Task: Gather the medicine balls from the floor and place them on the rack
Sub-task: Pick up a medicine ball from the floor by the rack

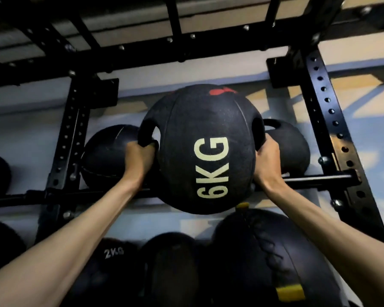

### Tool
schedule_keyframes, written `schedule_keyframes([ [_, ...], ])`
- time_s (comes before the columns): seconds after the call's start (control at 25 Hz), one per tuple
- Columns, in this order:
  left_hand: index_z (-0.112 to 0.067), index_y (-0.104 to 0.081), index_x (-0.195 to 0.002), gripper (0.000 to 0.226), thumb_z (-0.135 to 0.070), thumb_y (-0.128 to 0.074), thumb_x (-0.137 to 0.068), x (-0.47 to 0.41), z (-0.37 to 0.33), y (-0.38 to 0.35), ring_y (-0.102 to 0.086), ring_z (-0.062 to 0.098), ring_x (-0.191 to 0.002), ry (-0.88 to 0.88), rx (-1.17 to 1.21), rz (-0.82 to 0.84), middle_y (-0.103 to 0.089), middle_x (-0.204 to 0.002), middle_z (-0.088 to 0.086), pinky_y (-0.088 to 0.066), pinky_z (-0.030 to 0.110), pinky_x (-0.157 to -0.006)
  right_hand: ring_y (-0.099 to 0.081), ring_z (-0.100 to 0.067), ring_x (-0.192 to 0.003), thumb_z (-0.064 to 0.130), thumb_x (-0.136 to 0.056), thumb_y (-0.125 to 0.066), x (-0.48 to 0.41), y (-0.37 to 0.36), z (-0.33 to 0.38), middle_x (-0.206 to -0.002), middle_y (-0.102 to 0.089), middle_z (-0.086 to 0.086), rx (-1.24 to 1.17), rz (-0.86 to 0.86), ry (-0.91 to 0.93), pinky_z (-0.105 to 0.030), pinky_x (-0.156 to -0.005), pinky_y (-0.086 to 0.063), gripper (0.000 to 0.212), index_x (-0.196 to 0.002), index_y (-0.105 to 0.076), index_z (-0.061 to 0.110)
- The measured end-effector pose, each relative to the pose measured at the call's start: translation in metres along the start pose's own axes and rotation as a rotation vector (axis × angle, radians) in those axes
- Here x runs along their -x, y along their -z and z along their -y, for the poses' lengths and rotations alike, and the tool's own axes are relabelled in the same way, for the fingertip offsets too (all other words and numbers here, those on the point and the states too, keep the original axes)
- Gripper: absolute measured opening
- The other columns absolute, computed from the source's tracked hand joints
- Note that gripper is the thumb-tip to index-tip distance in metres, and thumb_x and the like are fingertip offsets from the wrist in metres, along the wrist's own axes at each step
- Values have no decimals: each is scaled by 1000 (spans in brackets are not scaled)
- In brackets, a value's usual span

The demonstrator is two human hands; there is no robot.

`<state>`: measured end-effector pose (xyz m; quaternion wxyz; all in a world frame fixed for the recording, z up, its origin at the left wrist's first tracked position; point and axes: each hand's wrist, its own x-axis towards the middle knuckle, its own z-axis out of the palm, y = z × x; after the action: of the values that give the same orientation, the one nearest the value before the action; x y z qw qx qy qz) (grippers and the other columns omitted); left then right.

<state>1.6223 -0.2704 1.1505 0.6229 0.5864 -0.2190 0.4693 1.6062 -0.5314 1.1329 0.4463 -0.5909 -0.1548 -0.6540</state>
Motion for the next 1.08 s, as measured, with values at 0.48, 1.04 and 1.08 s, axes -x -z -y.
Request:
schedule_keyframes([
  [0.48, -11, -48, -68, 29, 0, -47, -95, -134, 85, -89, -53, 8, -58, -186, 50, 23, -52, -71, 12, -47, 27, -66, -59, -23, -82, 2, -93, -57, -88, -95, -92, -85, -62, -3, -35, -168, 126, -37, -73, -46, 11, -104, -56, 2],
  [1.04, -9, -53, -66, 26, -4, -58, -91, -159, 146, -90, -53, 21, -60, -75, 84, 61, -53, -62, 5, -38, 26, -52, -62, -36, -103, 13, -97, -57, -99, -136, -106, -109, -66, -19, 166, -103, 19, -44, -88, -51, 18, -111, -55, 2],
  [1.08, -7, -57, -81, 12, -4, -59, -92, -157, 145, -85, -56, 21, -64, -65, 64, 65, -57, -70, 4, -43, 24, -51, -61, -36, -103, 14, -97, -57, -102, -138, -106, -110, -65, -19, 171, -81, -4, -43, -87, -51, 18, -111, -55, 3],
])
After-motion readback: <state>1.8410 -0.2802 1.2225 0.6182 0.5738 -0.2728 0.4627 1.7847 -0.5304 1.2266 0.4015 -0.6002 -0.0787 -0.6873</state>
